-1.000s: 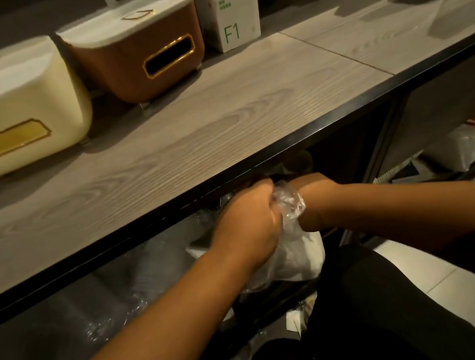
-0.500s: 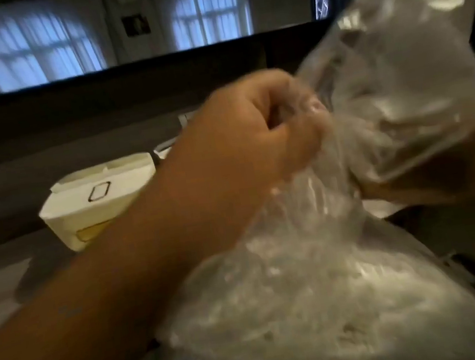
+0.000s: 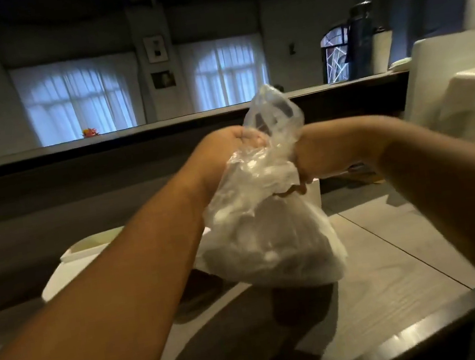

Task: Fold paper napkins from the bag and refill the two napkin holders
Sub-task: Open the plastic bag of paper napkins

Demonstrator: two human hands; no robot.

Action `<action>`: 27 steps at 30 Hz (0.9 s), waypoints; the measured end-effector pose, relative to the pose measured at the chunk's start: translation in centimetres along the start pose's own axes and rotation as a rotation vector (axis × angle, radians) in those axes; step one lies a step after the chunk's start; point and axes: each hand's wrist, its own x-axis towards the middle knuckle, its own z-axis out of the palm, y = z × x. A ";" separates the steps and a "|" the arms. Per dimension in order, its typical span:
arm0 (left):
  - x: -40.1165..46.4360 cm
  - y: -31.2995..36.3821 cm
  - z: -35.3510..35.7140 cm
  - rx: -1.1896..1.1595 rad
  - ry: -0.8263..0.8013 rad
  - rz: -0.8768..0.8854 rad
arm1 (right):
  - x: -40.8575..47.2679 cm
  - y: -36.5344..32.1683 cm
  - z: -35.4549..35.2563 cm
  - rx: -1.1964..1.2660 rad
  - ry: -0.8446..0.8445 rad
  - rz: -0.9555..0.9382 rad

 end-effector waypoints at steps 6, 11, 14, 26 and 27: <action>4.3 -5.2 -2.1 0.162 0.057 -0.209 | 3.5 5.0 3.7 0.052 0.209 0.033; 4.6 -5.5 -3.1 0.309 0.117 -0.388 | 3.7 6.0 7.9 0.352 0.575 0.164; 3.3 -4.8 -3.3 0.601 0.292 -0.209 | 3.5 4.5 10.5 0.559 0.709 0.113; -0.8 -8.2 5.4 0.712 0.085 0.066 | 1.8 5.9 11.9 1.295 0.565 -0.018; -0.6 -8.9 5.5 0.703 0.106 0.084 | 2.0 6.1 11.9 1.309 0.560 -0.012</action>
